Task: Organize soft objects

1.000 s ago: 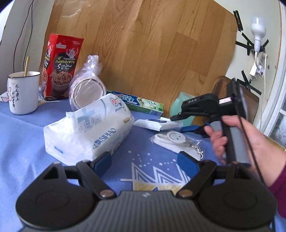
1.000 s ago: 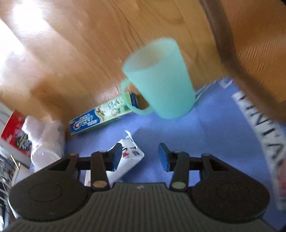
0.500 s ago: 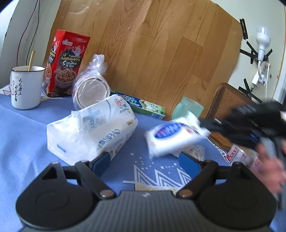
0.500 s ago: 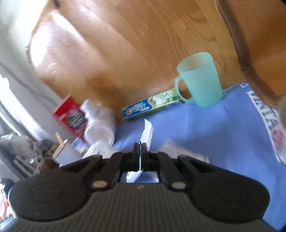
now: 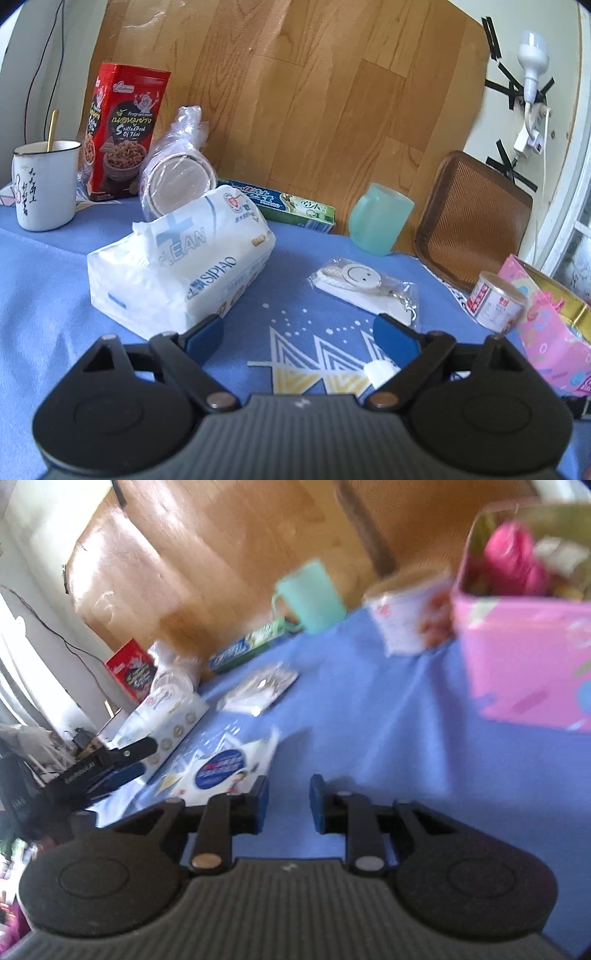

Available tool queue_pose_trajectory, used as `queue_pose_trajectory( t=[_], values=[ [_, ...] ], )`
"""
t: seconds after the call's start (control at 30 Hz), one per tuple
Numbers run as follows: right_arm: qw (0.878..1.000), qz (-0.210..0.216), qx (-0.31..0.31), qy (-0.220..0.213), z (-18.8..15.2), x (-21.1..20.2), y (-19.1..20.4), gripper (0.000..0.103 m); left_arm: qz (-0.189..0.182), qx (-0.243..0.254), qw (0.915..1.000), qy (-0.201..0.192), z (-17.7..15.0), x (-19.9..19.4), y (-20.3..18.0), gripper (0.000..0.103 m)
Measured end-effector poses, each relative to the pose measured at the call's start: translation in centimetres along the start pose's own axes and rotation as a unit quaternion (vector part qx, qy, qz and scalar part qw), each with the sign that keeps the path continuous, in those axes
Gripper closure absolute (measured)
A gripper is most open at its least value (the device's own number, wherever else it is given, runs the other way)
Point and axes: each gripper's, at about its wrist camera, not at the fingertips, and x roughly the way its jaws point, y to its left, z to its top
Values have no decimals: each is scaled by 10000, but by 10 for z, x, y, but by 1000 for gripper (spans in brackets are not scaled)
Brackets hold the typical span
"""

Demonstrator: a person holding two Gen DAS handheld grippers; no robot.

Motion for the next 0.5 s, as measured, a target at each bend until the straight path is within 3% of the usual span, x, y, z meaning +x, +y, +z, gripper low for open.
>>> queue_pose_trajectory(
  t=[0.13, 0.33, 0.5],
  values=[
    [9994, -56, -204, -263, -4, 5, 2, 60, 53, 189, 9998, 5, -1, 0, -7, 9],
    [9947, -290, -949, -284, -11, 10, 20, 50, 47, 367, 9993, 19, -2, 1, -13, 9],
    [9925, -298, -1162, -257, -13, 10, 19, 47, 12, 349, 9994, 37, -2, 1, -12, 8]
  ],
)
